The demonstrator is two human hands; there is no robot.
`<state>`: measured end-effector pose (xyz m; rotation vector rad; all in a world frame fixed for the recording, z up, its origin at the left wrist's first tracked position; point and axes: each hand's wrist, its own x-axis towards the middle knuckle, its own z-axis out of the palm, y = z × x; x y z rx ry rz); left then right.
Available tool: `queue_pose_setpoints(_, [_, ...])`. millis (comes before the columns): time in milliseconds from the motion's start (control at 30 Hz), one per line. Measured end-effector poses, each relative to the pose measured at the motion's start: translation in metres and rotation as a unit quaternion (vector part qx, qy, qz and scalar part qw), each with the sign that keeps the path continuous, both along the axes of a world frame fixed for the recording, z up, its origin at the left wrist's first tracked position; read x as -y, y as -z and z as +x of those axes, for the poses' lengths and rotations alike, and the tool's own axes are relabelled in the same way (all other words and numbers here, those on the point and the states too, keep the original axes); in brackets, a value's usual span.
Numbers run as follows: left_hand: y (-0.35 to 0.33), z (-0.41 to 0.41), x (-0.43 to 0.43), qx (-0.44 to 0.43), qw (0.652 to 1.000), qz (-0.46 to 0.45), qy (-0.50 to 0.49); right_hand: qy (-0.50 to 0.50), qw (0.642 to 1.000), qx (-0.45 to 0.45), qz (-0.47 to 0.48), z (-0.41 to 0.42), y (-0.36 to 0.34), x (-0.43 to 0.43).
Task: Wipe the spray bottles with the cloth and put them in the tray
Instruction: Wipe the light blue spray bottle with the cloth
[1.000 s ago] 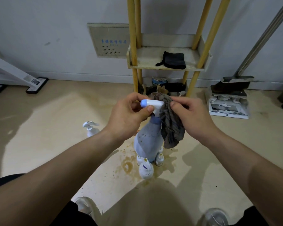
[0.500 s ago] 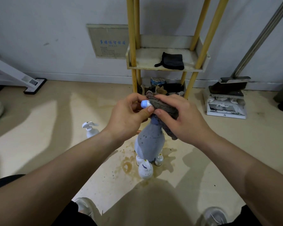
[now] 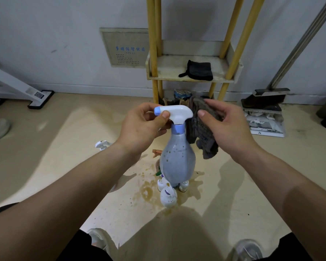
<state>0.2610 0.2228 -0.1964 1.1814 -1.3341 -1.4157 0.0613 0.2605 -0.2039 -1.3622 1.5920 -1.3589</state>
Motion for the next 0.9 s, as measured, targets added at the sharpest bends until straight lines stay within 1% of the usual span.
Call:
queue_pose_setpoints(33, [0.0,-0.001,0.0,0.006,1.0,-0.006,0.004,0.003,1.0,-0.01,-0.028,0.002,-0.002,0.0])
queue_pose_setpoints(67, [0.0,-0.002,0.0,0.015,1.0,-0.013,0.011,-0.004,0.998,-0.038,-0.058,0.005,-0.004,-0.002])
queue_pose_setpoints(100, [0.0,-0.004,-0.001,0.026,0.999,-0.023,0.022,-0.021,0.992,-0.087,-0.085,0.009,-0.004,-0.004])
queue_pose_setpoints(167, [0.002,-0.007,-0.002,0.041,0.997,-0.038,0.046,-0.074,0.967,-0.213,-0.121,0.014,0.0,-0.007])
queue_pose_setpoints(200, [0.003,-0.008,-0.002,0.043,0.997,-0.04,0.052,-0.098,0.952,-0.258,-0.129,0.015,0.004,-0.006])
queue_pose_setpoints(233, [0.004,-0.008,-0.002,0.043,0.997,-0.04,0.055,-0.111,0.945,-0.28,-0.128,0.014,0.007,-0.005])
queue_pose_setpoints(367, [0.008,-0.009,-0.003,0.055,0.996,-0.046,0.043,-0.096,0.954,-0.268,-0.088,0.008,0.007,-0.002])
queue_pose_setpoints(500, [0.016,-0.008,-0.002,0.084,0.994,-0.058,0.022,-0.073,0.973,-0.219,0.006,0.003,0.007,0.001])
queue_pose_setpoints(567, [0.019,-0.008,-0.001,0.102,0.992,-0.073,0.025,-0.073,0.972,-0.218,0.047,0.0,0.008,0.003])
queue_pose_setpoints(633, [0.02,-0.007,0.0,0.117,0.989,-0.086,0.034,-0.093,0.964,-0.237,0.072,-0.004,0.006,0.002])
queue_pose_setpoints(700, [0.019,-0.004,0.002,0.121,0.987,-0.092,0.05,-0.124,0.956,-0.253,0.084,-0.009,0.003,0.0])
queue_pose_setpoints(767, [0.016,-0.001,0.005,0.13,0.984,-0.095,0.075,-0.156,0.954,-0.241,0.085,-0.012,-0.001,-0.002])
queue_pose_setpoints(900, [0.013,0.002,0.009,0.126,0.984,-0.071,0.102,-0.172,0.956,-0.227,0.07,-0.001,0.001,-0.01])
